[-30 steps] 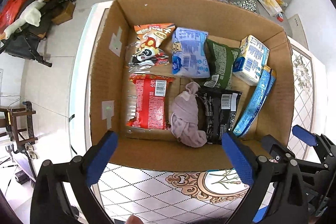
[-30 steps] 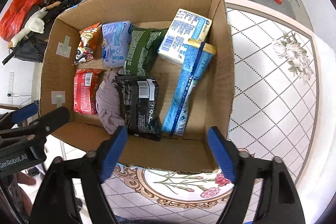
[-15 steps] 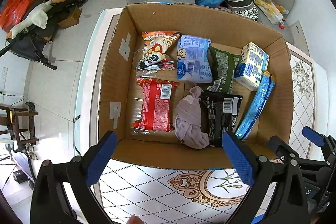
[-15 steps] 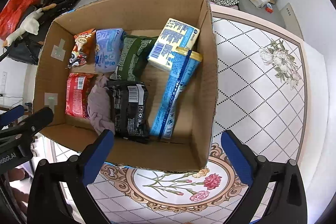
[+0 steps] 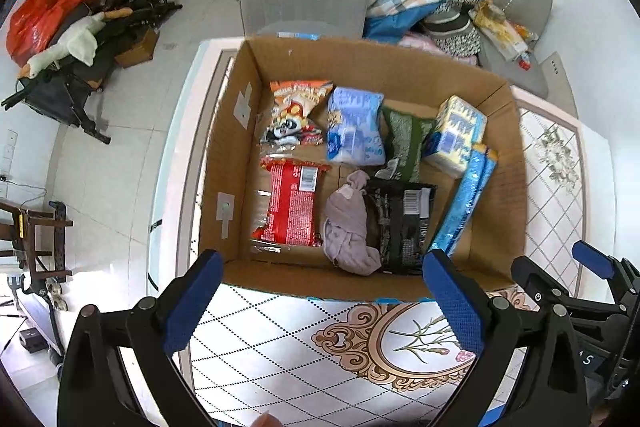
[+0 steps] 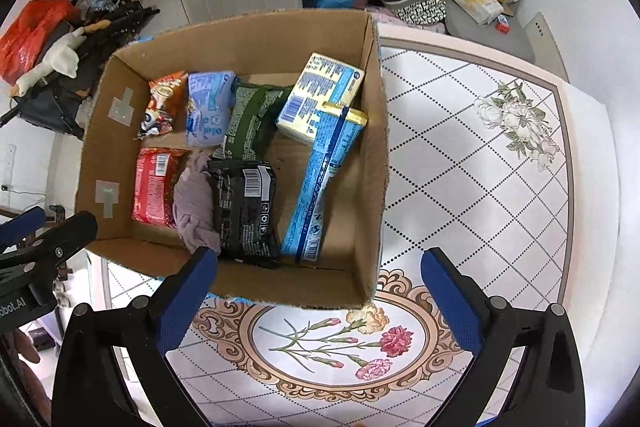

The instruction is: Organize soft objects

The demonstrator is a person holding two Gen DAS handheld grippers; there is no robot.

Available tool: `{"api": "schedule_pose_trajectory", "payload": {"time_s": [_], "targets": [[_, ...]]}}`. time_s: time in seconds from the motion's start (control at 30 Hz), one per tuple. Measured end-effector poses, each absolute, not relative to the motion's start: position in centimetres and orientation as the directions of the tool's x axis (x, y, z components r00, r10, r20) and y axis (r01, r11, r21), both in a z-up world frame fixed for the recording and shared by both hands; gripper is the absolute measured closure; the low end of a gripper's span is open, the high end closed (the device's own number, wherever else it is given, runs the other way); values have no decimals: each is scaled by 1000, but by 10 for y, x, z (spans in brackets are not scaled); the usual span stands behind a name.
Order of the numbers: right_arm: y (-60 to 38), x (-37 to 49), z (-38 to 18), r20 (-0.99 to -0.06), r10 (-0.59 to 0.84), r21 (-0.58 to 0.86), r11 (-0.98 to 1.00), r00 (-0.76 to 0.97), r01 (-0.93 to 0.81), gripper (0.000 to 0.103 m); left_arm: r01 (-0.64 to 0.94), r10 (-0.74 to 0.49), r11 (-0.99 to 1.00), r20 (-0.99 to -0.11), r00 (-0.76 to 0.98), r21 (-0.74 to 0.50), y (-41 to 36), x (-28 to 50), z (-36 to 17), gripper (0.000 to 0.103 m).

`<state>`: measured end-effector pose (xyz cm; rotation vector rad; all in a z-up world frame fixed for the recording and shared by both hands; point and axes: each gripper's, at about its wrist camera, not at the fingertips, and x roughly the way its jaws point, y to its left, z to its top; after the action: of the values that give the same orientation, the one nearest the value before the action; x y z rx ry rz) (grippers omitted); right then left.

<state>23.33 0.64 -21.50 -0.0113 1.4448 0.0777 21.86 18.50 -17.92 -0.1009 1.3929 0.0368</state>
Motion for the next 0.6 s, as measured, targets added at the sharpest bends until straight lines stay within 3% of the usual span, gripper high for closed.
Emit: {"api": "schedule_pose_trajectory", "payload": {"time_s": [0.6], "targets": [[-32,143,-57,-918,119,98,992,378,-75,0,-65,-16,997,-909,416,-47,167,136,-43,1]]}}
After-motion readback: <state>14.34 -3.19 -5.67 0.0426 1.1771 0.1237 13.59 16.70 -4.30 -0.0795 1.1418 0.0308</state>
